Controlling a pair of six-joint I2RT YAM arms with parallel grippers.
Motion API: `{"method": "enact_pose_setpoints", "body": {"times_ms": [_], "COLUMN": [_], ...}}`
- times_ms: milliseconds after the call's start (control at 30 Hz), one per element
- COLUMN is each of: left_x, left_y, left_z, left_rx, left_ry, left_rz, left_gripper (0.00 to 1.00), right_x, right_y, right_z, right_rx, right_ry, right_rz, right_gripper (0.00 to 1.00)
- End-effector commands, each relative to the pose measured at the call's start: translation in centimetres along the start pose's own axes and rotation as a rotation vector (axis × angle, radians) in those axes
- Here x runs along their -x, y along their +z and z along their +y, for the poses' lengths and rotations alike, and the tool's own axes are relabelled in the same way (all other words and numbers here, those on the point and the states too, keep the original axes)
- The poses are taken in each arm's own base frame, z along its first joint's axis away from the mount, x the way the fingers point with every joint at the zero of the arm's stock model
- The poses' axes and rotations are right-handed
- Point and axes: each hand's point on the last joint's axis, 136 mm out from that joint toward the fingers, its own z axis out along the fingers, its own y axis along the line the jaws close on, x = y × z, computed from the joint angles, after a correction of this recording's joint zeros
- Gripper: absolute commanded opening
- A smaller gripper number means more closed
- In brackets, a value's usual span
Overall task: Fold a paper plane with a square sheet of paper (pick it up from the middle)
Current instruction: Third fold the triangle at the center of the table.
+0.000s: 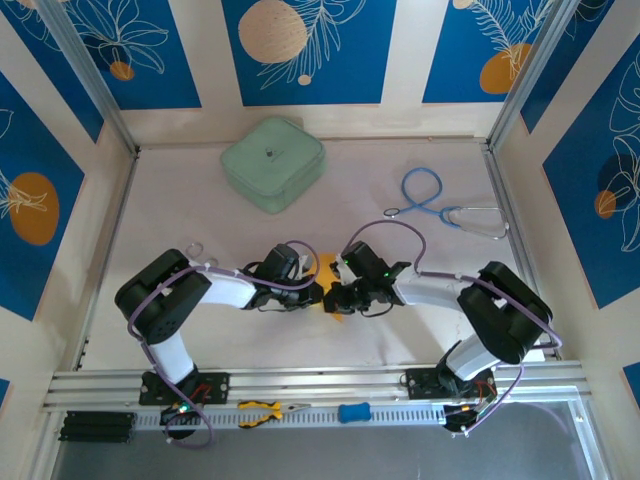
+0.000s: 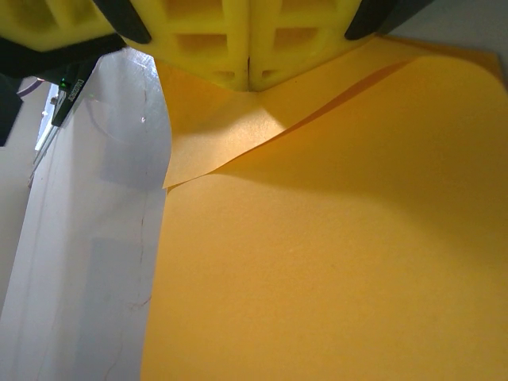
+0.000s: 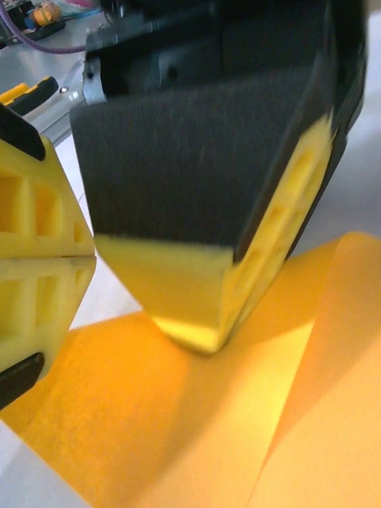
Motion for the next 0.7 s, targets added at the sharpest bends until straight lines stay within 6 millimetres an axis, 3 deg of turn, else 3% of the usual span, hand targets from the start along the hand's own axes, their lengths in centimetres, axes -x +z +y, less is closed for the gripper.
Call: {"method": "enact_pose_setpoints", "body": {"times_ms": [0, 300, 500, 667], "left_x": [-0.9, -0.9, -0.9, -0.8], "left_y": [-0.1, 0.0, -0.1, -0.1], "left_z": [1.7, 1.8, 1.8, 1.7], "left_rx": [0.070, 0.072, 0.074, 0.070], "left_ry": [0.002, 0.000, -0.001, -0.001], "left_rz": [0.013, 0.017, 0.014, 0.015], "left_gripper": [0.00, 0.00, 0.00, 0.00], "right_x": [-1.3, -2.8, -1.2, 0.0], "right_y": [0.4, 0.2, -0.8, 0.2], "right_z": [-1.2, -1.7, 0.0, -0.2], "right_rx": [-0.032, -0.020, 0.001, -0.012], "right_ry": [0.031, 0.060, 0.020, 0.022], "right_rz": [0.043, 0.042, -0.002, -0.007], "right_gripper": [0.05, 0.05, 0.06, 0.06]}}
